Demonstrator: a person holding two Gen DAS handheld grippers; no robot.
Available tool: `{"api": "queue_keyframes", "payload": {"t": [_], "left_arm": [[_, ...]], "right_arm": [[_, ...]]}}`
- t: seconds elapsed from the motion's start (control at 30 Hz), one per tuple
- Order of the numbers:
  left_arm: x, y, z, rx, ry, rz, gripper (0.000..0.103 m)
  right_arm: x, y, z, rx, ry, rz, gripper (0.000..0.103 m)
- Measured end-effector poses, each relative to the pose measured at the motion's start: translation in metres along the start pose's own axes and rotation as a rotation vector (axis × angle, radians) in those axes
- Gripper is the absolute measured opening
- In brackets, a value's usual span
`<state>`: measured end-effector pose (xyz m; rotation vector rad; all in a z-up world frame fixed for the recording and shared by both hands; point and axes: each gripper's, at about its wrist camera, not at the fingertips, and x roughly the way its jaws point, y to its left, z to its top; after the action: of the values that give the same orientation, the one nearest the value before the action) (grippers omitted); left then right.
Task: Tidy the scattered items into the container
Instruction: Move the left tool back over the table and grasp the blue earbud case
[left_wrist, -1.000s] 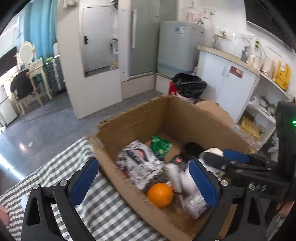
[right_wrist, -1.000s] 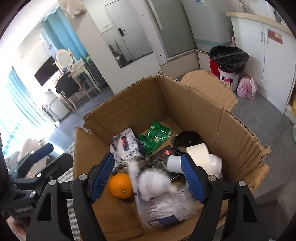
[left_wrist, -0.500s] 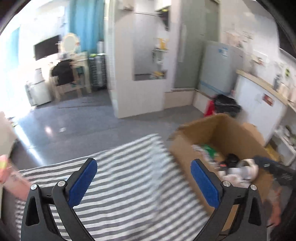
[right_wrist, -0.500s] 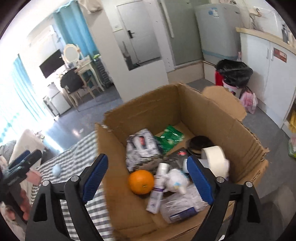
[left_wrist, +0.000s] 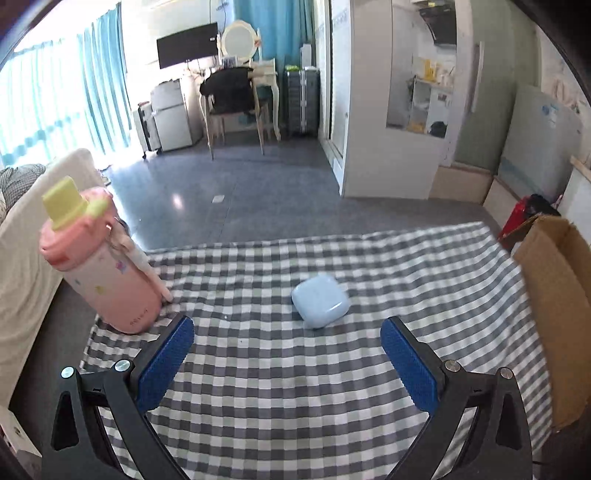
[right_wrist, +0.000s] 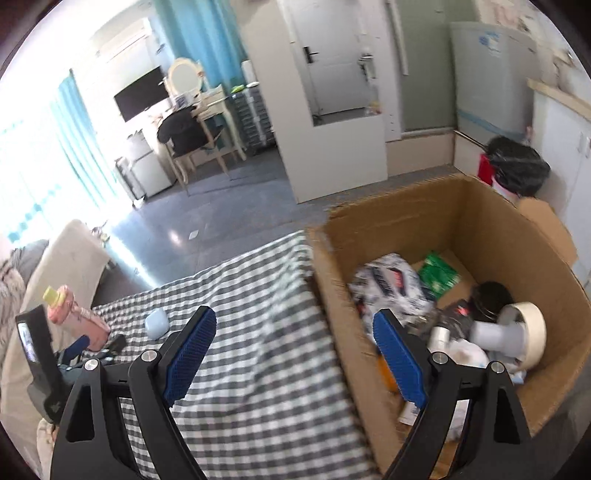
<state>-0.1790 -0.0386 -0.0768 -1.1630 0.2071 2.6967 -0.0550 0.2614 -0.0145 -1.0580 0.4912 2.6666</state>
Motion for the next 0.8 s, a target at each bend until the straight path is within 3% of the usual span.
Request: {"api": "queue_keyframes", "payload": {"t": [0.17, 0.33, 0.5, 0.53, 0.57, 0.63, 0.8], "left_arm": [[0.029, -0.017, 0.009, 0.029, 0.017, 0.006, 0.103], [0.061, -0.029, 0.02, 0.036, 0.047, 0.005, 0.103], [0.096, -0.03, 0.02, 0.005, 0.138, -0.022, 0.102], [0.1, -0.028, 0.019, -0.003, 0.153, -0.022, 0.093], [0.103, -0.027, 0.017, -0.005, 0.168, -0.034, 0.073], [0.098, -0.025, 0.017, -0.005, 0.163, -0.07, 0.058], [0.083, -0.02, 0.016, 0.014, 0.132, -0.047, 0.058]], "right_arm": [[0.024, 0.02, 0.002, -0.06, 0.021, -0.02, 0.087], [0.041, 0.015, 0.004, -0.053, 0.046, -0.048, 0.087], [0.05, 0.005, 0.008, -0.043, 0.055, -0.075, 0.087], [0.051, 0.004, 0.009, -0.04, 0.057, -0.073, 0.087], [0.053, 0.003, 0.009, -0.038, 0.06, -0.071, 0.087], [0.056, 0.004, 0.009, -0.046, 0.06, -0.076, 0.087], [0.051, 0.006, 0.007, -0.059, 0.054, -0.054, 0.087]]}}
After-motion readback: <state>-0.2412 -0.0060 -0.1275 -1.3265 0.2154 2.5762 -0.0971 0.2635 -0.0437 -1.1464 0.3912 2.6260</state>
